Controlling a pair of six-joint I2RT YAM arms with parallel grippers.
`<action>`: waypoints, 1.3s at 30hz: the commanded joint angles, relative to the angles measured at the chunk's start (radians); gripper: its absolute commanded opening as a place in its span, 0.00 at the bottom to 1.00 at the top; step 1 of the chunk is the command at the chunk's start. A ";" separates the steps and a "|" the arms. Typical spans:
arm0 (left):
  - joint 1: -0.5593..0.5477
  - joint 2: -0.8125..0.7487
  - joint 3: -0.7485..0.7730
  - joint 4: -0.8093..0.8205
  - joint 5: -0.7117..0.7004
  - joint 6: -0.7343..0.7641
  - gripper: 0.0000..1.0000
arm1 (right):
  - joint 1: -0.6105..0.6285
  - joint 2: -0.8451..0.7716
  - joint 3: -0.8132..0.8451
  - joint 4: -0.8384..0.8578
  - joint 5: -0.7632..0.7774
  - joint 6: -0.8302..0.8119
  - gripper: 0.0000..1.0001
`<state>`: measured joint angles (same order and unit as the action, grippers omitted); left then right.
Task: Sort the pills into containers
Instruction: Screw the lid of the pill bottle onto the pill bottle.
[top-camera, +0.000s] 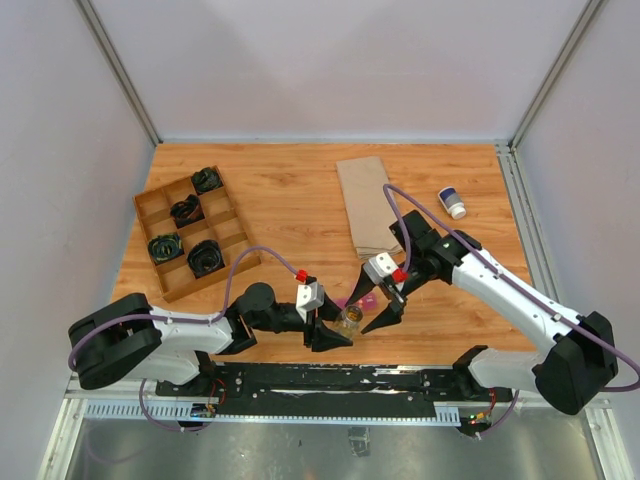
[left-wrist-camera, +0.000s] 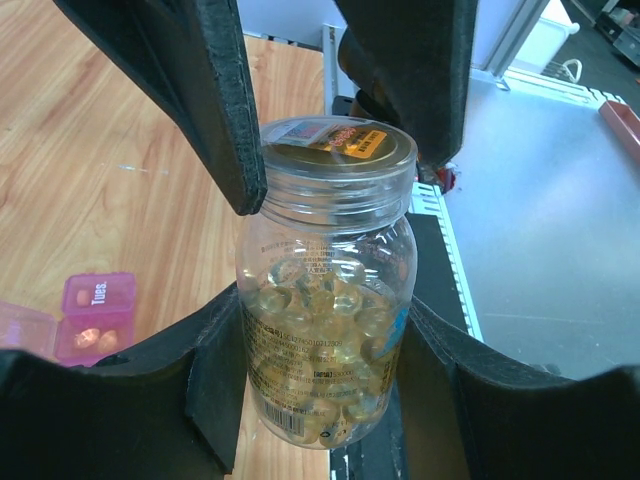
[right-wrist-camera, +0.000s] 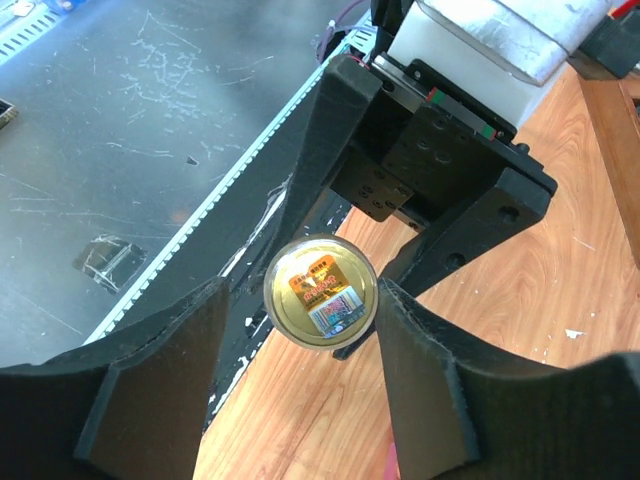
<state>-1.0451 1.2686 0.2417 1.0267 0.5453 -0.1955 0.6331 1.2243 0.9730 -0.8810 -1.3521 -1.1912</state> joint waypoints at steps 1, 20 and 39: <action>-0.010 0.004 0.029 0.047 0.012 0.004 0.00 | 0.018 0.001 0.006 0.037 0.023 0.082 0.58; -0.009 -0.057 0.027 0.078 -0.507 0.076 0.00 | -0.037 0.065 0.039 0.378 0.437 0.702 0.18; 0.013 0.212 0.209 0.200 -0.723 0.184 0.00 | -0.174 0.000 -0.052 0.761 0.737 1.175 0.49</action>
<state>-1.0367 1.4849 0.4072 1.0401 -0.2253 -0.0322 0.5270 1.2461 0.9371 -0.1608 -0.6861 -0.0498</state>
